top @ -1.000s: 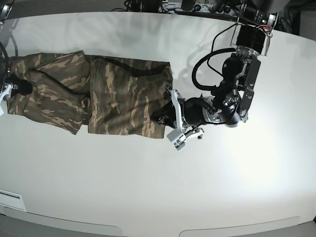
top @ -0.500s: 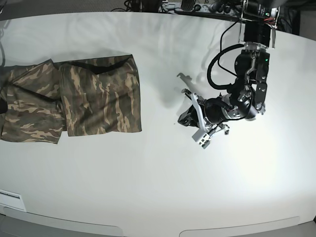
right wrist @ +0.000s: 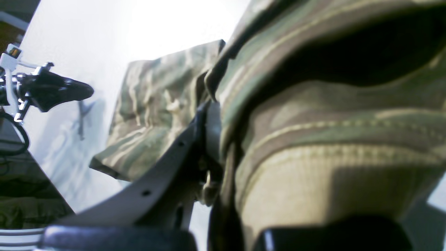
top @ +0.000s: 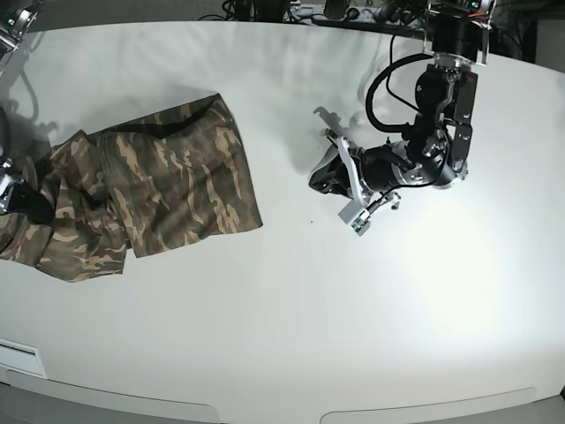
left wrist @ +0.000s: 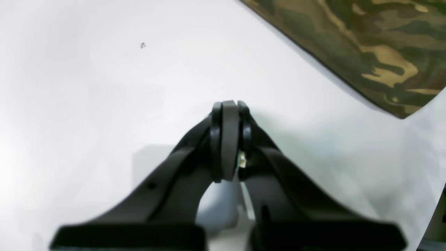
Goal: Fold the T-shirt properly
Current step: 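Grasp the collar end of the strip with the right gripper, then fold the collar end over the stack with the right gripper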
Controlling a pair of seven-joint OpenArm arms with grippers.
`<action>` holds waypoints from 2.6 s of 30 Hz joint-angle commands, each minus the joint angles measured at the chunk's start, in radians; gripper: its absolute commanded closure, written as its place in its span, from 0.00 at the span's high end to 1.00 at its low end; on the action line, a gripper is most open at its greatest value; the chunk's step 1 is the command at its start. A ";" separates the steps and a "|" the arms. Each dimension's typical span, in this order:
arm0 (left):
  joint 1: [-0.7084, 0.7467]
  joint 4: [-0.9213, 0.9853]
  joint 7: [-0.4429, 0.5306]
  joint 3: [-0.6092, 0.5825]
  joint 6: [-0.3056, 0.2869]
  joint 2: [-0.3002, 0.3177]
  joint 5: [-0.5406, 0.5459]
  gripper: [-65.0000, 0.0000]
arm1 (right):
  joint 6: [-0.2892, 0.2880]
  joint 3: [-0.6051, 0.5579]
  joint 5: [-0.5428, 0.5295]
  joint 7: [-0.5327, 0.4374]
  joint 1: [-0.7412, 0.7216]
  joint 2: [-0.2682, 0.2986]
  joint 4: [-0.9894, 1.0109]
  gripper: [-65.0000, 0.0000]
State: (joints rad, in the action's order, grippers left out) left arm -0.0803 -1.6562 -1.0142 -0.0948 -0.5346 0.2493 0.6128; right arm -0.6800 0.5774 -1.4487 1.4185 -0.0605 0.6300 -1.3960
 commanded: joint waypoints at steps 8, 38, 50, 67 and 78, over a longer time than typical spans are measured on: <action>-0.017 -0.017 0.027 0.004 -0.004 0.003 0.017 0.00 | 0.014 -0.037 -0.035 -0.022 0.018 -0.057 -0.182 0.00; -0.018 -0.017 0.027 0.005 -0.004 0.003 0.043 0.00 | -0.018 -0.316 -0.035 -0.022 0.086 -0.400 -0.385 0.16; -0.077 -0.018 0.003 0.006 -0.026 0.016 0.009 0.00 | -0.018 -0.629 -0.035 -0.022 -0.053 -0.397 -0.468 0.76; -0.224 -0.018 -0.213 0.043 -0.163 0.175 0.695 0.00 | -0.018 -0.497 0.180 -0.022 -0.114 -0.262 -0.482 0.00; -0.222 -0.018 -0.273 -0.143 -0.163 0.024 0.733 0.00 | -0.018 -0.518 0.481 -0.267 -0.153 -0.264 -0.385 0.00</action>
State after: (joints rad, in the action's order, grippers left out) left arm -0.2794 -1.6592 -1.3033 -0.2443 -0.6899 0.2695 1.3231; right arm -0.6968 0.0544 -0.9493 1.1801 -0.1864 0.3569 -1.7664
